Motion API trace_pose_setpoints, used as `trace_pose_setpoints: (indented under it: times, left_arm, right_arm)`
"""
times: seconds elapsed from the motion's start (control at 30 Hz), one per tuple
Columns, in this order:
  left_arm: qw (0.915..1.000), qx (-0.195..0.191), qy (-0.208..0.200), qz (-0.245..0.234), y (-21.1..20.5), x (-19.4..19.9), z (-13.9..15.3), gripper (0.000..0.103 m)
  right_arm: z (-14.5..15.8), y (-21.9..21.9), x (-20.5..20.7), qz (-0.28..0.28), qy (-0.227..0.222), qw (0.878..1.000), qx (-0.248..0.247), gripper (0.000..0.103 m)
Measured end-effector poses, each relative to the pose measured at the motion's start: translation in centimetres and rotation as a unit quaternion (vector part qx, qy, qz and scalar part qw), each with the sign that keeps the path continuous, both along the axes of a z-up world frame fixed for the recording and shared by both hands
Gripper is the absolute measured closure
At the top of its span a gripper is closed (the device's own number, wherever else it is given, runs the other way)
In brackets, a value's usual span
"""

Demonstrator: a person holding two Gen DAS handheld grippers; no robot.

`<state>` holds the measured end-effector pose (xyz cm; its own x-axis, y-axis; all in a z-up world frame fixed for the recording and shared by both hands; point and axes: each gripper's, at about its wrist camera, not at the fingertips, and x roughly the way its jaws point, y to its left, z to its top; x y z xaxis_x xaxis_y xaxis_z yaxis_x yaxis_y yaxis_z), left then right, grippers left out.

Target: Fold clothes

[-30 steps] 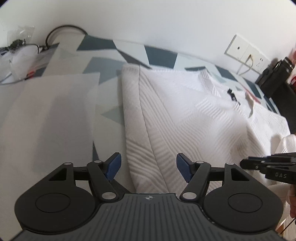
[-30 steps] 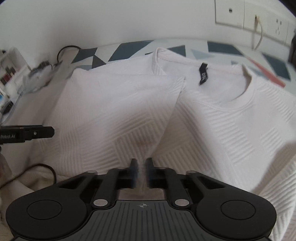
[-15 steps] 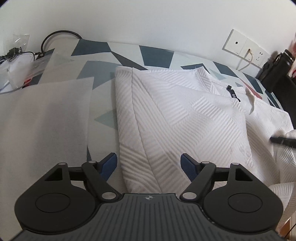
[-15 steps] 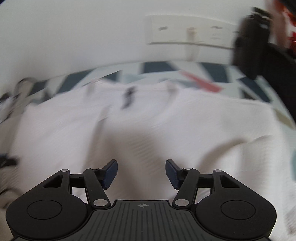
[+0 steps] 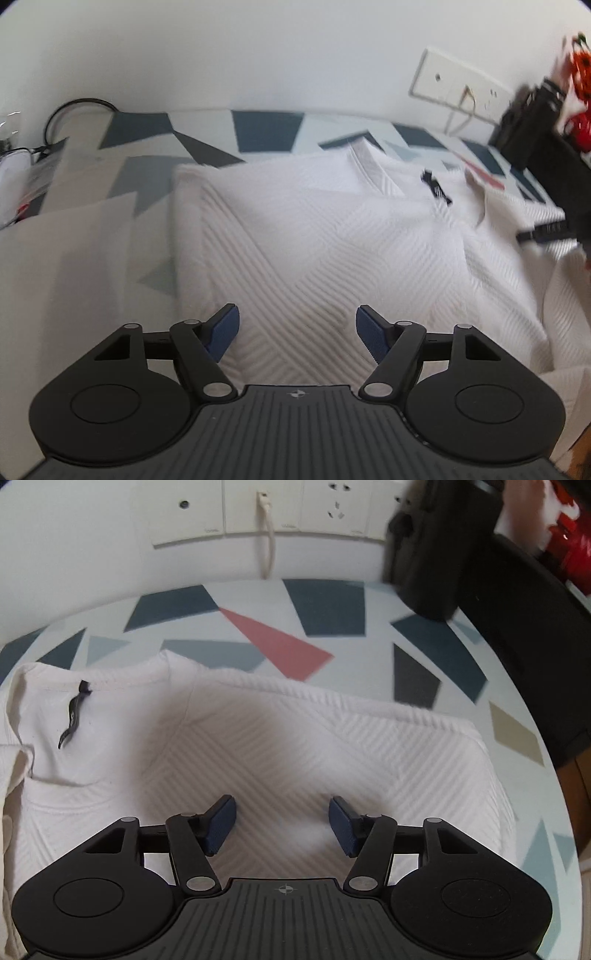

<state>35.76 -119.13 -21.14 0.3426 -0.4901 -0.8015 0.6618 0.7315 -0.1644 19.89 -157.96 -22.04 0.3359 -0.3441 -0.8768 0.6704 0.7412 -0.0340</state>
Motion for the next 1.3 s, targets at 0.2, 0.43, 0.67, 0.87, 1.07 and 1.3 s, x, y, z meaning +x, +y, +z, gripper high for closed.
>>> trace_pose_setpoints:
  times: [0.2, 0.43, 0.67, 0.87, 1.07, 1.3]
  left_arm:
    - [0.9995, 0.025, -0.014, -0.014, -0.9, -0.3, -1.1, 0.031]
    - [0.9989, 0.035, -0.028, -0.016, -1.3, 0.2, -1.2, 0.031]
    - [0.9985, 0.048, -0.025, -0.011, -2.4, 0.4, -1.3, 0.024]
    - [0.9981, 0.055, -0.022, -0.017, -2.5, 0.2, -1.1, 0.024]
    - [0.9975, 0.062, -0.023, -0.024, -2.7, 0.2, -1.1, 0.024]
    - [0.997, 0.057, -0.026, -0.044, -2.1, 0.3, -1.1, 0.024]
  right_arm:
    - [-0.3, -3.3, 2.0, -0.032, -0.022, 0.999, -0.006, 0.052]
    - [-0.7, -7.1, 3.0, -0.041, -0.044, 0.998, -0.014, 0.044]
    - [-0.1, -5.7, 2.4, -0.019, -0.041, 0.999, -0.009, 0.043]
    - [0.5, -0.5, -0.4, 0.054, -0.014, 0.998, 0.023, 0.027]
    - [-0.2, 1.8, -2.9, 0.096, 0.028, 0.995, 0.017, 0.023]
    - [0.0, 2.8, -5.1, 0.093, 0.046, 0.994, 0.024, 0.016]
